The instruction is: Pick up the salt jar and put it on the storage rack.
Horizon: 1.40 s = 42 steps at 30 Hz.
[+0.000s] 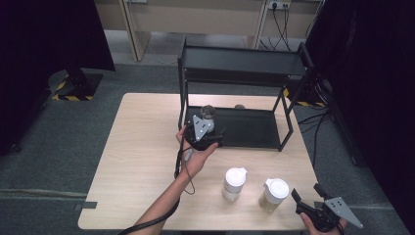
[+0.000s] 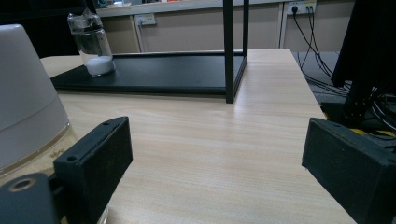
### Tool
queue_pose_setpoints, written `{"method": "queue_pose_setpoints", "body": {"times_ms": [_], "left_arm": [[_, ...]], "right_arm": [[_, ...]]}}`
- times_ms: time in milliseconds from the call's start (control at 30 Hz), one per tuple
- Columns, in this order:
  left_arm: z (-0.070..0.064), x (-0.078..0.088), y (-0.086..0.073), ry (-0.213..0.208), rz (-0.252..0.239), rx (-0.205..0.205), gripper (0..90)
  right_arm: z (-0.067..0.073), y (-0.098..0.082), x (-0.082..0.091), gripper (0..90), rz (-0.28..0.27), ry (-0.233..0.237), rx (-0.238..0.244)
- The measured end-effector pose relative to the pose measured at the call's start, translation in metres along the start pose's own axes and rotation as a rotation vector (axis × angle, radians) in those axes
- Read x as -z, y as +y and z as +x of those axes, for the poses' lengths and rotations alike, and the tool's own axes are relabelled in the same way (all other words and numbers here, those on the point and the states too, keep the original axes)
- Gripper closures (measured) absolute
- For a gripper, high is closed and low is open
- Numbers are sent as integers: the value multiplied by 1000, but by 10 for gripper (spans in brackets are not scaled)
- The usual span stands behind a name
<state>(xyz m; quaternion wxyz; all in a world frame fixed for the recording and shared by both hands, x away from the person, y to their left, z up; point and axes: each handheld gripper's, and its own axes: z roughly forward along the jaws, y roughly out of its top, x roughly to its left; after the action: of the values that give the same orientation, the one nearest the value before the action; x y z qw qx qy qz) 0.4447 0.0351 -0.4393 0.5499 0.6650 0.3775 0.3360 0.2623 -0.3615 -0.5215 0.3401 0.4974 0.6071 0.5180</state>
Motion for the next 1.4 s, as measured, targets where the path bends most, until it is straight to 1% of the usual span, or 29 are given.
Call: {"method": "queue_pose_setpoints", "body": {"times_ms": [133,333,467,567,767,833,933,967,1033,1067,1400], "left_arm": [[0,5,0,-1,-1,-5,63],[0,14,-4,-5,-2,1,64],[0,22,-11,-14,1,18,64],[2,27,-15,-22,10,41,64],[2,35,-22,-26,10,42,65],[1,40,-27,-37,15,46,65],[0,44,-31,-38,14,48,65],[0,47,-35,-40,14,53,65],[0,49,-36,-40,14,52,65],[-1,52,-39,-44,19,53,65],[-5,67,-50,-63,18,65,66]], "right_arm": [[0,0,0,87,-1,0,-1],[0,0,0,87,-1,0,2],[0,0,0,87,-1,0,2],[0,0,0,86,-1,-1,2],[0,0,0,86,-2,0,2],[0,0,0,86,-2,-1,1],[0,0,0,86,-3,-1,2],[0,0,0,86,-3,-1,3],[0,0,0,86,-3,-1,3],[0,0,0,86,-3,-1,2],[0,0,0,86,-4,-3,2]]}}
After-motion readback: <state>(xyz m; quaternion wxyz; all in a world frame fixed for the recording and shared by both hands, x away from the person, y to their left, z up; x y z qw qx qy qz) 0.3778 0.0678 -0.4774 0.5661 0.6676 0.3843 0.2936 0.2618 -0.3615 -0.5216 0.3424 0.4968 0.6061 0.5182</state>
